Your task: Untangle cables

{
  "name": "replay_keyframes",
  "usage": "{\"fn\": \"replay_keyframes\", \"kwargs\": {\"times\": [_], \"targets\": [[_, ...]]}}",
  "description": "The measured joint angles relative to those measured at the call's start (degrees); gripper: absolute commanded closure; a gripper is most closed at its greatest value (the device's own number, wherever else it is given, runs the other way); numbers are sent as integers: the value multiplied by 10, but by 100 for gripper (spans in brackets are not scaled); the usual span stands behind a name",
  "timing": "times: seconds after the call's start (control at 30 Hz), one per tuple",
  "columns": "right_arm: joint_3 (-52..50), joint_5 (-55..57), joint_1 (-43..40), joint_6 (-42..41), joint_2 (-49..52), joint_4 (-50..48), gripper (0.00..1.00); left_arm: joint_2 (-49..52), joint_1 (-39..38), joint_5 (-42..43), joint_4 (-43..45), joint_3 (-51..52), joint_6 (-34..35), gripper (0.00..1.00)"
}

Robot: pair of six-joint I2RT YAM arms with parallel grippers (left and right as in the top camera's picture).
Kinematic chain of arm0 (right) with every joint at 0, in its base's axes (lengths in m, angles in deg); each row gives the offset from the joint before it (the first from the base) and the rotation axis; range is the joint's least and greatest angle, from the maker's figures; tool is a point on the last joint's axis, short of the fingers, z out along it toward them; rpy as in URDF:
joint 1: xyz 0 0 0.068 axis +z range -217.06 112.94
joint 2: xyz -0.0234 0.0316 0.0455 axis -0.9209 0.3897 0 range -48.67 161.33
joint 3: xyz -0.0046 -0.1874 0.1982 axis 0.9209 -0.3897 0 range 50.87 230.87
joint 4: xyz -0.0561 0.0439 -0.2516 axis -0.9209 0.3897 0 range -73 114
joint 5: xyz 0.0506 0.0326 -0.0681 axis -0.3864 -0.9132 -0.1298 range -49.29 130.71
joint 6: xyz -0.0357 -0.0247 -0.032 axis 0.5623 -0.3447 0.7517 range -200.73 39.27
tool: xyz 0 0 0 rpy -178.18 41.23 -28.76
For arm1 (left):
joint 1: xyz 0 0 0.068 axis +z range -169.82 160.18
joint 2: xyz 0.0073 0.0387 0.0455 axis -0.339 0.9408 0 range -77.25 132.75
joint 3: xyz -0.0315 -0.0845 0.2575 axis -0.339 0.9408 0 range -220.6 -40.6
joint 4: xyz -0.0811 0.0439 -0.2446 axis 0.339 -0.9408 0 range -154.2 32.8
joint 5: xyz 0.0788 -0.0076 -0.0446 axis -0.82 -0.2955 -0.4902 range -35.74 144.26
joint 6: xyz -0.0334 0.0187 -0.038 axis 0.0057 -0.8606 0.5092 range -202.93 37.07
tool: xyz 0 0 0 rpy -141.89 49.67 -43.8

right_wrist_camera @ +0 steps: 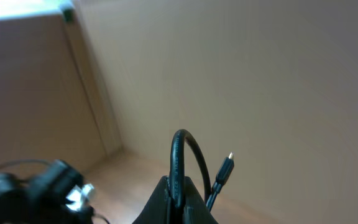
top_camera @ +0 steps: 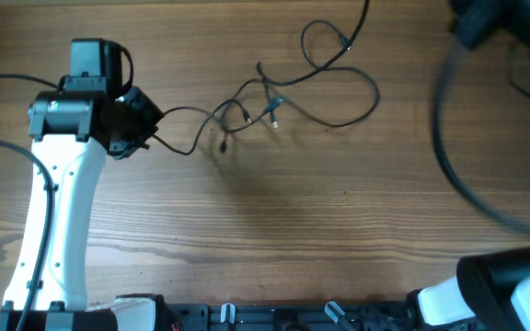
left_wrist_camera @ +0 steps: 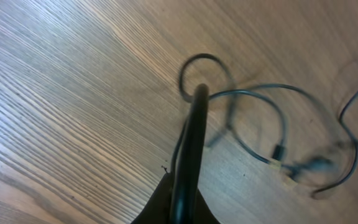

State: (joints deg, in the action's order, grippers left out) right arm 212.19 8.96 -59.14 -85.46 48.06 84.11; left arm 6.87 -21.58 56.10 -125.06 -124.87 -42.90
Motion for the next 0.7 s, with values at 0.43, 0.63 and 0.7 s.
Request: {"fn": "replay_keyframes", "kwargs": {"times": [0.43, 0.63, 0.7], "targets": [[31, 85, 0, 14, 50, 102, 96, 41, -72, 3, 35, 0, 4, 91], [26, 307, -63, 11, 148, -10, 96, 42, -72, 2, 49, 0, 4, 94], [26, 329, -121, 10, 156, -21, 96, 42, -72, 2, 49, 0, 4, 94]]}}
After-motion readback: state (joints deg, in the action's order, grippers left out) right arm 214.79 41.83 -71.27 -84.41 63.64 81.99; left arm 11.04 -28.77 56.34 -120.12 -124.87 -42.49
